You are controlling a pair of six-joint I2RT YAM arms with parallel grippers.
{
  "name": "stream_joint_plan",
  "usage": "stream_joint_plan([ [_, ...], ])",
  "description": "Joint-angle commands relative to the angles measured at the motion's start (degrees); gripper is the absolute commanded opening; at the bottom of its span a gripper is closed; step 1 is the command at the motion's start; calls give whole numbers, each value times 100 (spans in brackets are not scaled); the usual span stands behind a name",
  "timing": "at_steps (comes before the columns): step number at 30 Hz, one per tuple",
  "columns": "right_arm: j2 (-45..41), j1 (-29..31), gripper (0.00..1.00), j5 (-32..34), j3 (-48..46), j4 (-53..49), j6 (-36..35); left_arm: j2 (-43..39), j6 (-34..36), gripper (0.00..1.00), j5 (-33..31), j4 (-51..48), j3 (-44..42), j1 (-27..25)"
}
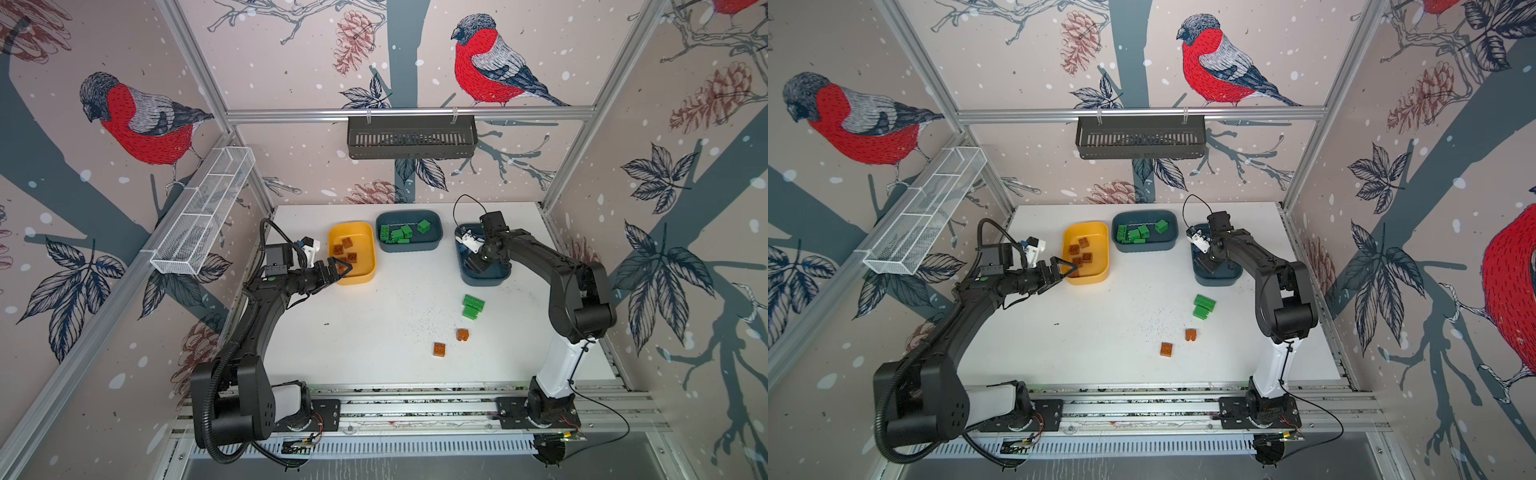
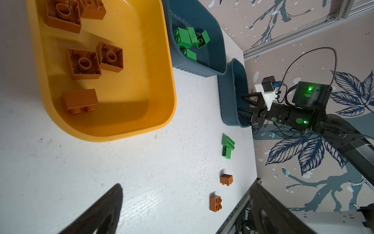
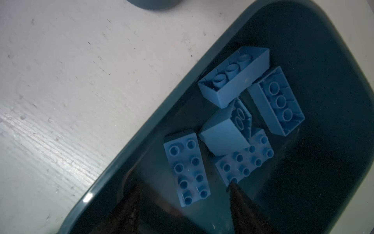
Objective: Sort the legos into containers by color
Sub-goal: 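Carry the blue brick into the large teal tub and release, then return the right gripper to the pile and grasp a brown brick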
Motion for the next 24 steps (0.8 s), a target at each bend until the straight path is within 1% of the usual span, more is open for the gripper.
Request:
stream_joint_plan([
  [1,-295,-32,71,-474,33,-62,270,34,106,97,33,22,89,-4],
  [4,-779,-7,73,-1015,-179,-24,631,43,115,97,37,2,107,-11],
  [6,-1192,59,75,-1268,-509,32,889,31,112,97,37,14,88,-11],
  [8,-1575,159,76,-1340,-900,25,979,29,96,97,42,45,65,-11],
  [10,-1932,293,77,-1323,-1265,-91,863,39,85,97,55,71,30,-24],
  [13,-2363,590,77,-1115,-1738,-321,636,79,110,97,55,70,19,-39],
  [16,-2713,1003,77,-1121,-2087,-465,638,111,124,97,55,61,29,-63],
  [20,-3213,1829,79,-1033,-2723,-293,394,93,110,97,54,103,2,-79],
  [24,-3359,2456,79,-1017,-3096,-280,203,73,168,97,46,64,-15,-95],
])
